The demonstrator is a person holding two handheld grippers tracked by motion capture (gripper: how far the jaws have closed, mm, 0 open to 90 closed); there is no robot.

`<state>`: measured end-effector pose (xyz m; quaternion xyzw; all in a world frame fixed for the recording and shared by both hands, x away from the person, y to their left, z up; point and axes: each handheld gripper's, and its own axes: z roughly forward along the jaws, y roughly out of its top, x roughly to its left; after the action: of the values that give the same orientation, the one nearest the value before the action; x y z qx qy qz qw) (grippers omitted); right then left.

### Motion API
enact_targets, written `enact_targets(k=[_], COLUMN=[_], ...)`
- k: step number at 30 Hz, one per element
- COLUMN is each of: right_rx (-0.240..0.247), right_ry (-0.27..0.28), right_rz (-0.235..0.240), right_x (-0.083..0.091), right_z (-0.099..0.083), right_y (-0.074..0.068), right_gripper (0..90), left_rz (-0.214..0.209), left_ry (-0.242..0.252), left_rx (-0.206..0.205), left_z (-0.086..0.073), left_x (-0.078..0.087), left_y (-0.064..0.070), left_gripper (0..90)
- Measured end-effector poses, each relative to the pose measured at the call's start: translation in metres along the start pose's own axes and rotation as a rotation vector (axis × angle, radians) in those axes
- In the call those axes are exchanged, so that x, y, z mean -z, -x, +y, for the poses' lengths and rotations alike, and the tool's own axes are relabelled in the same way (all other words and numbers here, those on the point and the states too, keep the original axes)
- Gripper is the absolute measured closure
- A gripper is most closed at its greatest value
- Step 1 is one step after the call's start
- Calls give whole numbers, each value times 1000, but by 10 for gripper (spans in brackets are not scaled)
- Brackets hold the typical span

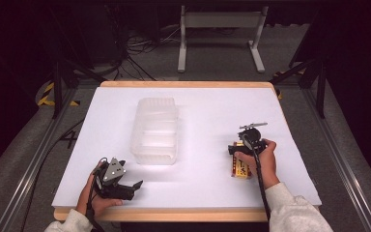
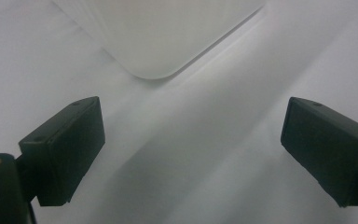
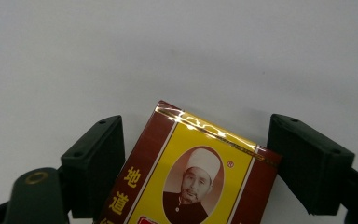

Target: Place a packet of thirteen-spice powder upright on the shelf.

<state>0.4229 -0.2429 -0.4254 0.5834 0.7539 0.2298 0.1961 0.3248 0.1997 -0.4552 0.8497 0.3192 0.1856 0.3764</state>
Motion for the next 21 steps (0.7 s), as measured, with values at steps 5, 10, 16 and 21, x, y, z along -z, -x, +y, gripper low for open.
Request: enact_targets(k=[5, 10, 16, 21], right_rx=[15, 28, 56, 67], right_ry=[-1, 8, 79, 160], right_rz=[-19, -31, -27, -4], right_x=[-1, -1, 16, 35], right_z=[2, 2, 3, 5], right_y=[-3, -5, -10, -12], right_gripper=[219, 237, 260, 268], left_rz=[0, -9, -6, -1], left_ry=[-2, 3, 3, 2], left_rx=[2, -2, -1, -8], left_z=[0, 0, 0, 0], left_x=[0, 0, 0, 1], left_y=[0, 1, 1, 1], left_gripper=[68, 69, 69, 69])
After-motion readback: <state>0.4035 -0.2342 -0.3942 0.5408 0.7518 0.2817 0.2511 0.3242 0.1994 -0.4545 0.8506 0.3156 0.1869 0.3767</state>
